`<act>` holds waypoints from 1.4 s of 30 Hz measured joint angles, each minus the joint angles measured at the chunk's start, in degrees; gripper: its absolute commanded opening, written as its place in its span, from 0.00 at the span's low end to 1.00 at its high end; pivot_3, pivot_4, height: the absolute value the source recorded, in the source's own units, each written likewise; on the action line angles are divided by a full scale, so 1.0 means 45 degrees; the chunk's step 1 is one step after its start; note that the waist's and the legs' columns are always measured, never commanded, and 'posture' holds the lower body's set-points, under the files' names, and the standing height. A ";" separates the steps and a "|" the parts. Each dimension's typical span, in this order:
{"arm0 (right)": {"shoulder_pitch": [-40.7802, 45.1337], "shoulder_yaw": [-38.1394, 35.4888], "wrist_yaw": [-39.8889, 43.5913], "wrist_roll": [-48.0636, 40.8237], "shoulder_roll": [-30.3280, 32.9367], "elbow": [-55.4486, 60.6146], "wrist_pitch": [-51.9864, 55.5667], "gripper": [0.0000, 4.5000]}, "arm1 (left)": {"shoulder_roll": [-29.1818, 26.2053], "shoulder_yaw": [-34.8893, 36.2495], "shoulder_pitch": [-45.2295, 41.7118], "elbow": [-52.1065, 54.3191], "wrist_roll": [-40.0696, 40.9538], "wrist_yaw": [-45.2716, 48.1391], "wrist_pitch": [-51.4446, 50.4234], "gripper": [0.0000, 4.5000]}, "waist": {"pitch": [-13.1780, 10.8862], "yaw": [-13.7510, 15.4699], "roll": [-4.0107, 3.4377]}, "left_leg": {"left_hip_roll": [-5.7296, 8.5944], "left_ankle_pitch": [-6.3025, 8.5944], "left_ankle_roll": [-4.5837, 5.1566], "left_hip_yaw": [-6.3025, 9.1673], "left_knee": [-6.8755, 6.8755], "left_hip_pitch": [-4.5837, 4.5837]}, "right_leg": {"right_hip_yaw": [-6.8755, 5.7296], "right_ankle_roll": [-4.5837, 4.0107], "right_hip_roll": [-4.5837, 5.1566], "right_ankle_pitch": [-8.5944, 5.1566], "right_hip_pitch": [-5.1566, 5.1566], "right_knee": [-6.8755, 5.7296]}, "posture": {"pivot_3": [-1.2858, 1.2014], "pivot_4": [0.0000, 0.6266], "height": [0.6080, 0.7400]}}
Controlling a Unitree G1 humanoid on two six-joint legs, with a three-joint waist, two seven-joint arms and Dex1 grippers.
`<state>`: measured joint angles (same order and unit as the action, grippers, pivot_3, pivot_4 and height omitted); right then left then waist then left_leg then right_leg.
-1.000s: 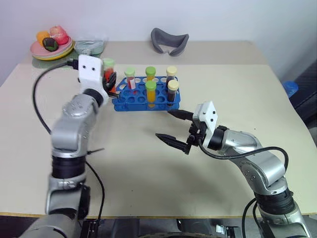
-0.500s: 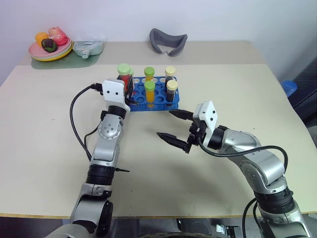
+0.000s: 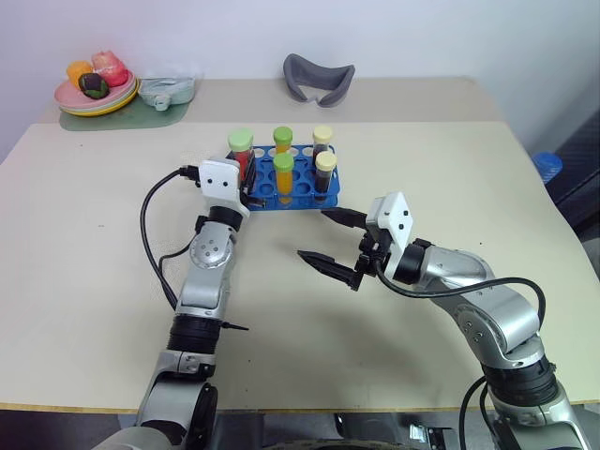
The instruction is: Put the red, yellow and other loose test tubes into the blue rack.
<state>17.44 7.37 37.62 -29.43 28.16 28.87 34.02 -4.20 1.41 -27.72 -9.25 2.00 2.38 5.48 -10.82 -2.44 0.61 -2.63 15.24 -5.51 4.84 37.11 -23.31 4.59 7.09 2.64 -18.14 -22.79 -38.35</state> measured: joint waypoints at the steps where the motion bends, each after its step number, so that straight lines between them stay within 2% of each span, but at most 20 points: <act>1: 0.0000 0.0000 0.0003 0.0001 0.0000 0.0000 -0.0004 1.00 | 0.0006 0.0017 0.0000 0.0001 0.0001 -0.0024 -0.0011 0.16 | 0.0001 -0.0003 -0.0002 | 0.0000 0.0000 0.0000 0.0000 0.0000 0.0002 | 0.0001 0.0000 -0.0001 0.0000 0.0001 0.0000 | 0.52 0.24 1.00; 42: 0.0004 0.0049 0.0184 0.0267 -0.0173 -0.0010 -0.0148 1.00 | 0.0199 -0.0078 0.0250 0.0810 -0.0297 -0.0304 -0.0880 0.16 | 0.0006 -0.0002 -0.0008 | 0.0000 0.0000 0.0000 0.0001 -0.0002 0.0006 | 0.0001 0.0000 -0.0001 0.0000 0.0008 0.0004 | 0.52 0.24 1.00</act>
<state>17.45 7.59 38.45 -28.23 27.38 28.82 33.36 -3.30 1.06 -26.60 -5.60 0.66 1.02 1.53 -10.80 -2.45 0.58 -2.63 15.24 -5.51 4.84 37.10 -23.28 4.59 7.09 2.63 -18.14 -22.76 -38.33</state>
